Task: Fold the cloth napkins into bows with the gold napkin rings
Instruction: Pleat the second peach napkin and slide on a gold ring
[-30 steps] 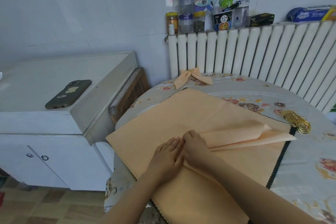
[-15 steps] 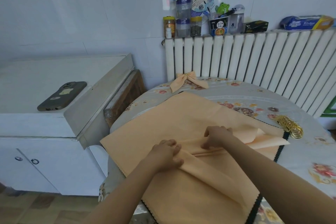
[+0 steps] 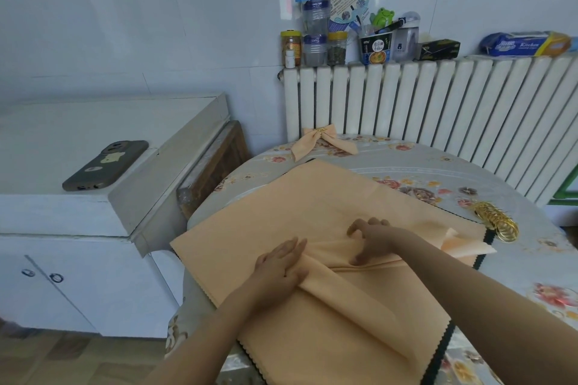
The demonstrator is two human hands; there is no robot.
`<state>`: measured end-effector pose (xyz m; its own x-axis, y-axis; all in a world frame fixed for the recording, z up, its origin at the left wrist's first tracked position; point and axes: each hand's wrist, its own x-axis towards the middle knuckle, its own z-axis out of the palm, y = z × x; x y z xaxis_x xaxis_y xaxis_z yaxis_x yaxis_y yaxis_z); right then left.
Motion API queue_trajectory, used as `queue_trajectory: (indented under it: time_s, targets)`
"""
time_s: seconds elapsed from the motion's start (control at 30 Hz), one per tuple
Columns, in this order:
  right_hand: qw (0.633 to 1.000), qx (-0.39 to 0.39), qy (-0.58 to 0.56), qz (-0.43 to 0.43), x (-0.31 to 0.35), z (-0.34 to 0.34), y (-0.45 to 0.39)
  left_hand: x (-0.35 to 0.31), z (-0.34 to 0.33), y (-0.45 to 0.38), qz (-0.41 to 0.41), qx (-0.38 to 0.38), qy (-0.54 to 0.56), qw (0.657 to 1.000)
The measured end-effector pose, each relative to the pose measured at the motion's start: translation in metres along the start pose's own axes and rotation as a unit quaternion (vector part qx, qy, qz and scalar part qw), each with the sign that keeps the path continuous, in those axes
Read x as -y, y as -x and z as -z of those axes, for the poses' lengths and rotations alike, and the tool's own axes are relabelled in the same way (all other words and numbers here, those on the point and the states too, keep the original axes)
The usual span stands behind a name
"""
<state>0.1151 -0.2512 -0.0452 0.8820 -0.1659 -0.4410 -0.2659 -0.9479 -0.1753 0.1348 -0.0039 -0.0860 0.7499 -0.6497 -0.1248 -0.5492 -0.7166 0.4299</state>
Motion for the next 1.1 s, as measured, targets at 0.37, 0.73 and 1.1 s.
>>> queue_trajectory:
  time_s: [0.37,0.73,1.1]
  targets:
    - [0.997,-0.046,-0.05,0.036,-0.007,-0.014,0.007,-0.007,-0.006,-0.007,0.019,0.029,-0.141,0.989]
    - [0.999,0.003,0.011,-0.034,0.018,0.016,0.002,-0.016,0.006,-0.01,0.034,0.048,-0.15,0.987]
    - [0.956,-0.01,-0.283,-0.072,0.046,0.011,0.027,-0.014,0.011,-0.021,0.009,0.02,-0.033,0.999]
